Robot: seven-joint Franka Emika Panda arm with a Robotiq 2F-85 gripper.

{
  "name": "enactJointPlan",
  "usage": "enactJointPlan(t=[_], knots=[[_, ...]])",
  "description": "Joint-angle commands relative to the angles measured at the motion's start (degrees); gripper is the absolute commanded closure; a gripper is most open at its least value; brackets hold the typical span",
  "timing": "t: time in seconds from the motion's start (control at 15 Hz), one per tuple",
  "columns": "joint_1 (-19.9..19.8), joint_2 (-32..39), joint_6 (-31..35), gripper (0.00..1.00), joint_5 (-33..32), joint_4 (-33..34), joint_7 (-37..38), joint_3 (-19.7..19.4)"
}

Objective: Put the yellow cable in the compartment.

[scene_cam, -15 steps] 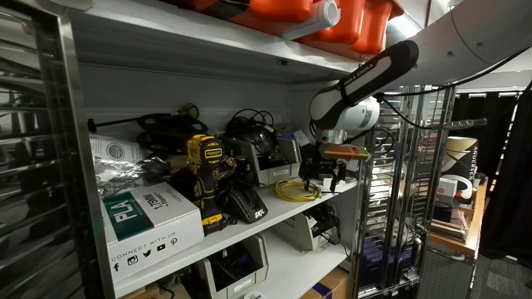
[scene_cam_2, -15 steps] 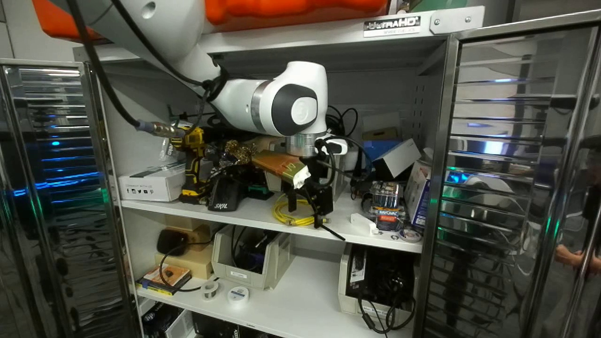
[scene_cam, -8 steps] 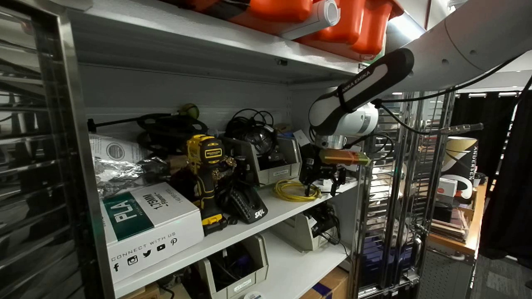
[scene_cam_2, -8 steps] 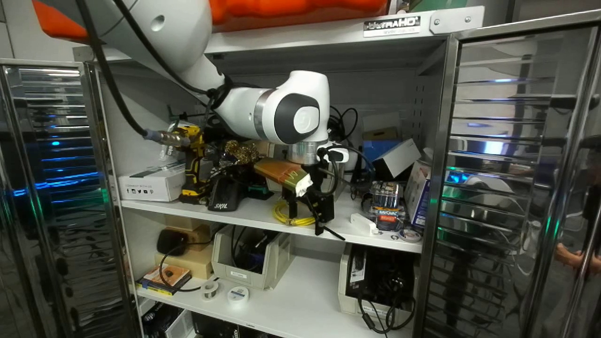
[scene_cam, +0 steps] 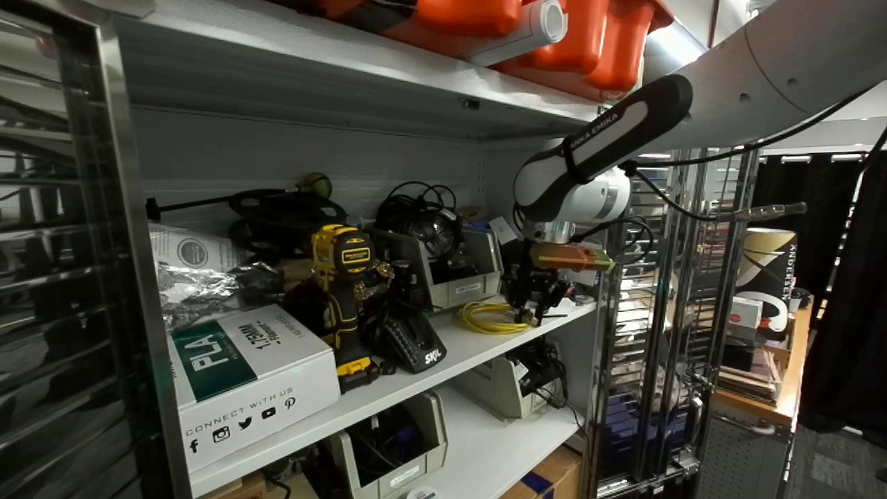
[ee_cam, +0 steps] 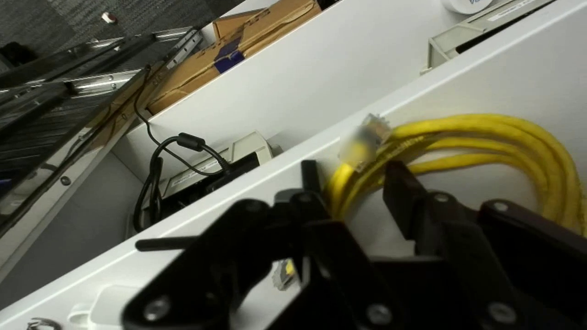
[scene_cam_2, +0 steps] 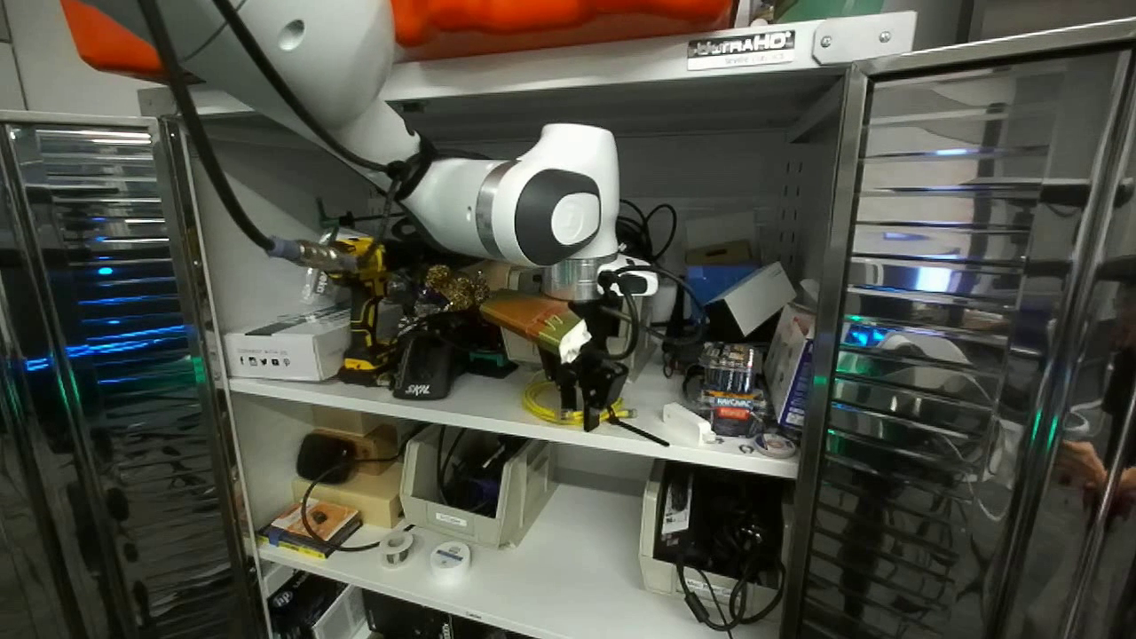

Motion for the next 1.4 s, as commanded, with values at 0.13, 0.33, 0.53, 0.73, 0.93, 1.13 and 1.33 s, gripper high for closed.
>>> enactJointPlan(t=[0.13,0.33,0.53,0.73,0.93,1.13,1.33], knots=[[-0.18,-6.29,4.54,0.87,-0.41,-7.20,-1.44,-0.19],[-0.52,-12.65,7.79,0.86,-0.67,-15.70,-3.30,-0.27],[-0.81,-20.11,12.20,0.87,-1.18,-24.90,-5.29,-0.37],[-0.95,-28.18,20.78,0.89,-1.34,-34.24,-8.06,-0.19],[-0.80,-34.84,29.40,0.89,-1.01,-40.89,-9.61,-0.08],[0.40,-37.19,37.05,0.89,1.90,-42.33,-12.14,-0.67],[3.05,-35.09,45.88,0.89,6.22,-40.29,-14.50,-1.70]])
